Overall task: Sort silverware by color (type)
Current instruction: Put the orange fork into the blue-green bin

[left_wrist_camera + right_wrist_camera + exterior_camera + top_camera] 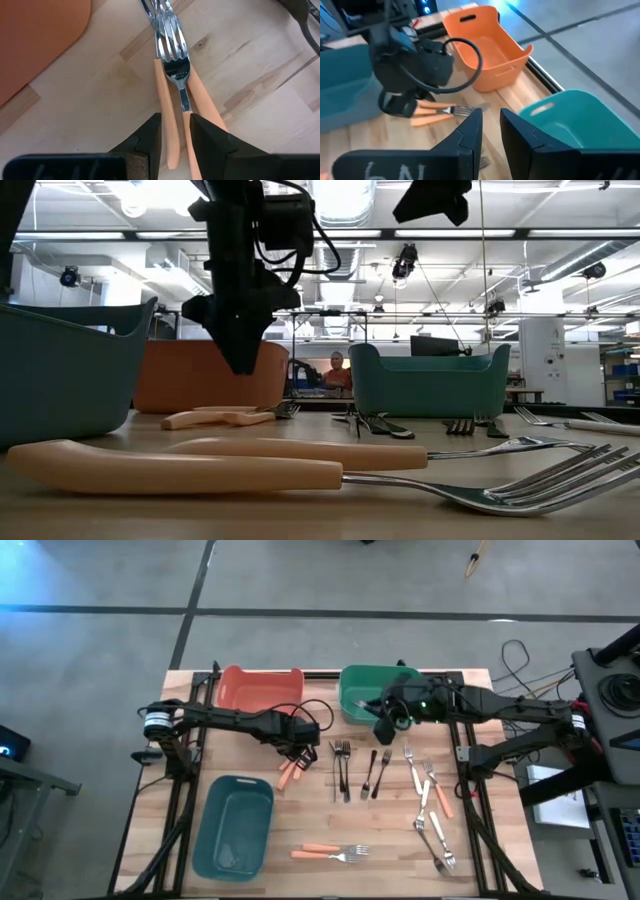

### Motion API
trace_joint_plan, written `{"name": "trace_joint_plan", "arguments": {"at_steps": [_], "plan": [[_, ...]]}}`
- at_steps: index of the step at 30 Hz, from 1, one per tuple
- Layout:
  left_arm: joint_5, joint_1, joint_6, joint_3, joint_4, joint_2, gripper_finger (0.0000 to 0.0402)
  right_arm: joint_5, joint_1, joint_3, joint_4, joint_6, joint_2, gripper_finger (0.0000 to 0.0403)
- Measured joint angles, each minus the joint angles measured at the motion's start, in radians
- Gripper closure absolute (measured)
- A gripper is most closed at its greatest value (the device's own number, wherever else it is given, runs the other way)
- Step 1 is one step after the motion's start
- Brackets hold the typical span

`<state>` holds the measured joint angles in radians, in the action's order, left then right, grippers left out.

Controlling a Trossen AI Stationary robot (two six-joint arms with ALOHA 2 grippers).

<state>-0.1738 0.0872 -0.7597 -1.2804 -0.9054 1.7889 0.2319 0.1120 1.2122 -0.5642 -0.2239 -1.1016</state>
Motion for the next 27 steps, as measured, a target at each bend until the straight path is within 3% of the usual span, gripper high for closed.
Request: {"name": "trace_joint_plan", "arguments": {"at_steps": [7,14,27], "plan": [[-0.003,0.004,0.007,0.000,0.000,0.000,0.0284,0.008,-0.021,-0.125,0.118,-0.080,0.079,0.0344],[-0.075,0.013,0.021,0.000,0.000,0.000,0.0233,0.008,-0.021,-0.171,0.135,-0.120,0.115,0.0344],[-0.001,0.011,0.016,0.000,0.014,0.070,0.0242,0.006,-0.021,-0.155,0.133,-0.106,0.112,0.0344]]}}
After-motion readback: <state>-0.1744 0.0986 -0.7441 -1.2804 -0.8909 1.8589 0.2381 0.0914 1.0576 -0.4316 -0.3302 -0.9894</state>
